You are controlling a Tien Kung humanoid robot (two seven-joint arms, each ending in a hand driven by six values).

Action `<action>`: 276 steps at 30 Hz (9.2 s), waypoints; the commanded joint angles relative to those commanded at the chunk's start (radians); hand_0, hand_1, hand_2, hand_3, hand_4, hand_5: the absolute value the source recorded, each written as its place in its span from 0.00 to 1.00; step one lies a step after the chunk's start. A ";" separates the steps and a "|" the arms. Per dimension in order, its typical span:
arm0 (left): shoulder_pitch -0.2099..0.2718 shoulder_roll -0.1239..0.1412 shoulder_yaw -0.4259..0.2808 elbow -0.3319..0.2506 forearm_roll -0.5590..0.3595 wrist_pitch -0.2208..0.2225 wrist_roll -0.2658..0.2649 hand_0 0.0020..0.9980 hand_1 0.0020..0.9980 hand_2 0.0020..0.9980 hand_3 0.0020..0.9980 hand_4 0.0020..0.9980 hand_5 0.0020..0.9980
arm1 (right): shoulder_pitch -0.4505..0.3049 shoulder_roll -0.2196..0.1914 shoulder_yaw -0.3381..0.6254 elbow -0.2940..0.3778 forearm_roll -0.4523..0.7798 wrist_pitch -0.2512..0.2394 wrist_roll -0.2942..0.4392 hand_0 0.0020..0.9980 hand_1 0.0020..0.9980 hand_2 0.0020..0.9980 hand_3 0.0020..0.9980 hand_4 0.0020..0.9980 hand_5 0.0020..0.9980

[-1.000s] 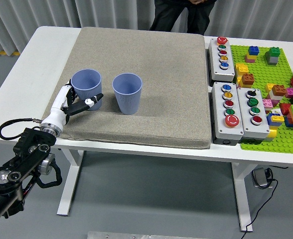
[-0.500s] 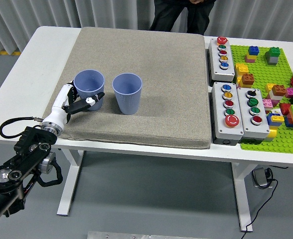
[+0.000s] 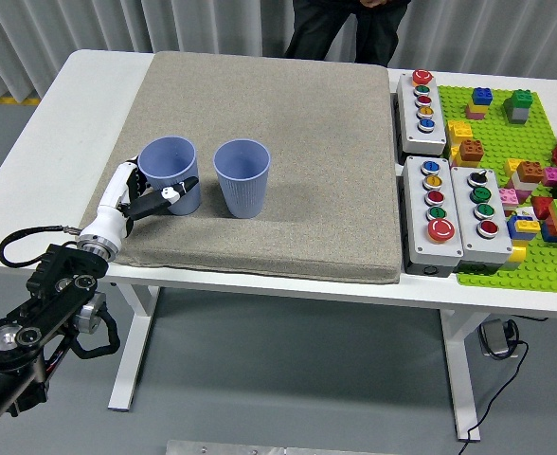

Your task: Pick cup pour cup place

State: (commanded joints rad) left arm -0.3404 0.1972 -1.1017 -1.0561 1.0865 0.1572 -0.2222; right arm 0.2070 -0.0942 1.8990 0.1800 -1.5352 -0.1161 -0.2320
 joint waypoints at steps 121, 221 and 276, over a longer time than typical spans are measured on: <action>-0.350 0.301 0.285 -0.320 1.182 -0.090 0.357 0.49 0.45 0.47 0.47 0.79 0.19 | 0.000 -0.012 -0.013 0.000 0.033 -0.009 0.006 0.70 0.63 0.59 0.59 0.00 0.22; -0.528 0.390 0.489 -0.323 1.182 -0.105 0.430 0.49 0.45 0.47 0.48 0.78 0.16 | 0.009 -0.015 -0.018 0.000 0.048 -0.015 0.008 0.70 0.63 0.59 0.59 0.00 0.21; -0.585 0.410 0.567 -0.330 1.182 -0.103 0.452 0.49 0.46 0.47 0.48 0.78 0.17 | 0.005 -0.016 -0.025 0.000 0.062 -0.018 0.010 0.70 0.63 0.59 0.59 0.00 0.22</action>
State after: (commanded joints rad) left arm -0.9249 0.6069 -0.5344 -1.3858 2.2689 0.0540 0.2294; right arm 0.2121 -0.1105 1.8736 0.1800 -1.4730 -0.1338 -0.2216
